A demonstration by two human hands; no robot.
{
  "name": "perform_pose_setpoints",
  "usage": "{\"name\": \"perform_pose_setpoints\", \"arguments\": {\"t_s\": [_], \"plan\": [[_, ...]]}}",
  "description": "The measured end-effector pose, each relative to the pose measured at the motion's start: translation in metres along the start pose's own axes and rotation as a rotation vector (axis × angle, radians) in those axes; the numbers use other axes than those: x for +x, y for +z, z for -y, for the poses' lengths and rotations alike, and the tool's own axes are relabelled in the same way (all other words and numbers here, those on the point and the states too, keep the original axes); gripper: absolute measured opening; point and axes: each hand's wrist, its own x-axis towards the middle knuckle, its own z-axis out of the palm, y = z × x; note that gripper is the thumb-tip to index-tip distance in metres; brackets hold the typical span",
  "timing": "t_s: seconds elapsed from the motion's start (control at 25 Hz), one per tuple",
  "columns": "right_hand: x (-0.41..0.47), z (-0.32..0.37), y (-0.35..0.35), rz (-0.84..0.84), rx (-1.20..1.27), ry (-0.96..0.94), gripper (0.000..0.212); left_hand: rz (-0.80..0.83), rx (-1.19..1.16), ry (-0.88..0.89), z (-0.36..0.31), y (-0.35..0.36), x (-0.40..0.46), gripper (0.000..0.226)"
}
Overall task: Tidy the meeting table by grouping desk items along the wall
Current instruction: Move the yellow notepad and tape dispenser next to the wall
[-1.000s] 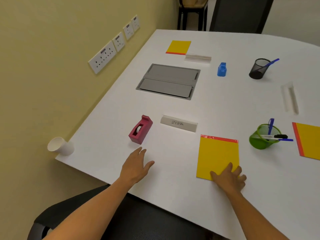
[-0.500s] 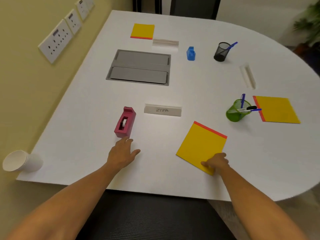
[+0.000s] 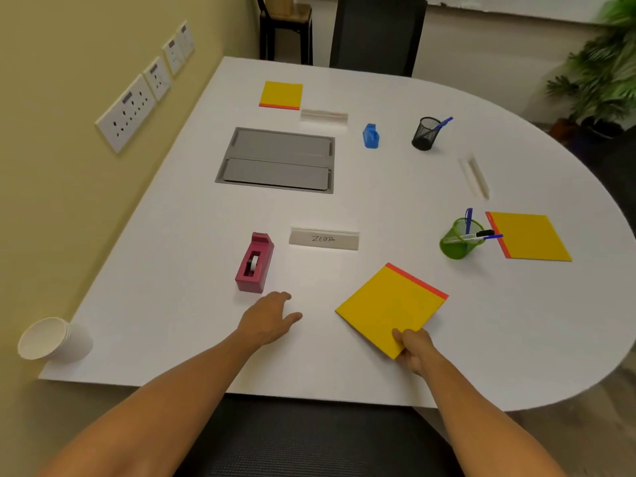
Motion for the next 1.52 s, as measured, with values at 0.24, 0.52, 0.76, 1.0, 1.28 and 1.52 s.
{"name": "perform_pose_setpoints", "arguments": {"t_s": [0.24,0.52,0.76,1.0,1.28,1.52], "plan": [[-0.036,0.014,0.032,0.273,-0.009,-0.115,0.05,0.024,-0.442,-0.082,-0.05,-0.005,-0.017,0.076],[-0.091,0.035,0.065,0.52,-0.06,-0.221,0.045,-0.242,-0.714,-0.269,-0.043,-0.029,-0.041,0.072],[-0.119,0.04,0.075,0.563,-0.116,-0.308,0.049,-0.301,-0.764,-0.241,-0.027,-0.06,-0.041,0.047],[-0.122,0.046,0.09,0.41,-0.116,-0.409,0.054,-0.366,-0.485,-0.393,0.02,-0.075,0.021,0.061],[-0.112,0.041,0.133,0.135,-0.067,-0.405,0.054,-0.264,-0.143,-0.237,0.057,-0.037,0.097,0.101],[-0.126,0.03,0.18,0.026,0.034,-0.376,0.057,-0.159,-0.141,-0.174,0.079,-0.037,0.123,0.069]]}}
